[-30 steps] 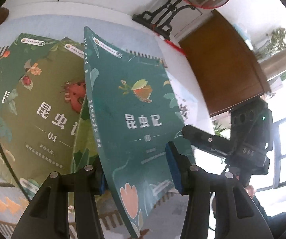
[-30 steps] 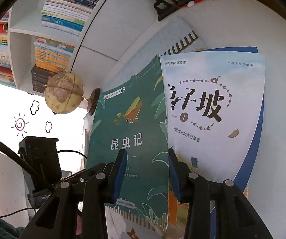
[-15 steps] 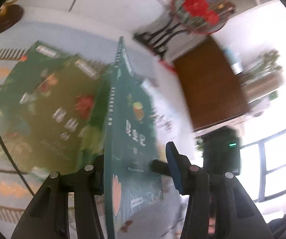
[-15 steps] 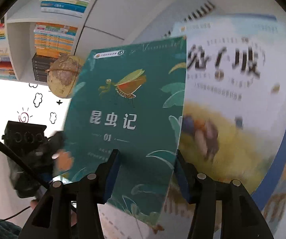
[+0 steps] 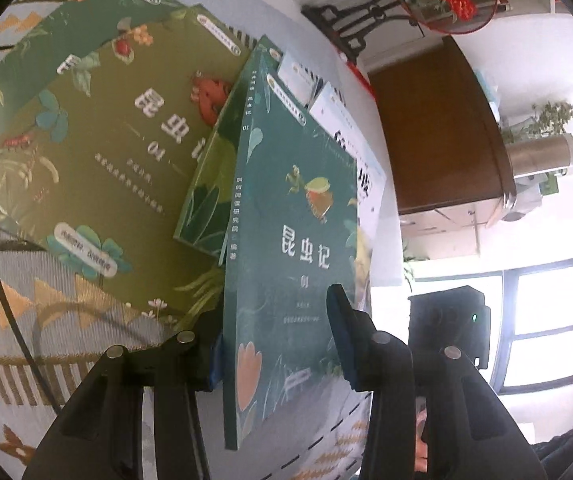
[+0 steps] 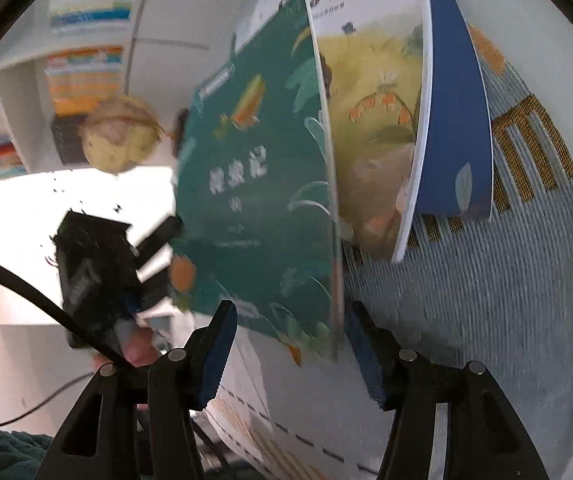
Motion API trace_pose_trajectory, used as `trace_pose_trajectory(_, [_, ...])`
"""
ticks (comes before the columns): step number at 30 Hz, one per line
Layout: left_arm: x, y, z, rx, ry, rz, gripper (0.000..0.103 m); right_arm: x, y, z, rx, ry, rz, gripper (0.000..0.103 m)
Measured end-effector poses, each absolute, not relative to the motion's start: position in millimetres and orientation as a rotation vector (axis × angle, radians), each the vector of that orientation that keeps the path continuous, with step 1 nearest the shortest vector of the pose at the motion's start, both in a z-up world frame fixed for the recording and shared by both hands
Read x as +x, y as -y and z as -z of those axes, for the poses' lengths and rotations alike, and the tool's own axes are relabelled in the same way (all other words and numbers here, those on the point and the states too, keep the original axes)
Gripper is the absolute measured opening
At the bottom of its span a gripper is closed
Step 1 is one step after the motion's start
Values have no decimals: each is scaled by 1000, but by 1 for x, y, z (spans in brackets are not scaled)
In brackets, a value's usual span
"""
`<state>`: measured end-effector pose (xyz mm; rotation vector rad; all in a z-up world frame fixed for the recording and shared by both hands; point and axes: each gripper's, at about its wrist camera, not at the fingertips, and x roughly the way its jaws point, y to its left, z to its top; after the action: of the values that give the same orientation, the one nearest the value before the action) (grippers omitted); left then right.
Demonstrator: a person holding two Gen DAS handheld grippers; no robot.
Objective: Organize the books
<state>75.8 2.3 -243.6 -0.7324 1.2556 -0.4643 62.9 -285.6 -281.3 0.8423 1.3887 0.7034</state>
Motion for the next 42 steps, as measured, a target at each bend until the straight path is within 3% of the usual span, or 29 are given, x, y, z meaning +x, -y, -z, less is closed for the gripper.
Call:
trace_pose_trajectory(3, [79,-2,248,-719,-1270,461,40,68,283,282,861,-1314,-702,55])
trace_pose_trajectory(5, [80,-3,251,-694,-1278,442,40,72,279,278,858,-1270,-702,49])
trace_pose_trajectory(7, [76,-6,250,-653,-1286,430,40,70,278,274,841,-1249,-694,32])
trace_pose_trajectory(10, [69,1,242,-544,-1280,412,40,61,274,255,761,-1203,-679,19])
trace_pose_trajectory(19, [34,19,194,-173,-1158,392,40,26,196,187,37,-1031,-645,19])
trace_pose_trajectory(26, [14,-30,170,-157,-1110,336,40,16,148,160,-84,-978,-757,19])
trace_pose_trajectory(35, [-12,-150,124,-265,-986,114,41,16,39,124,-191,-858,-917,19])
trace_pose_trajectory(42, [-26,-252,132,-359,-941,-69,41,24,-73,130,-264,-828,-1054,20])
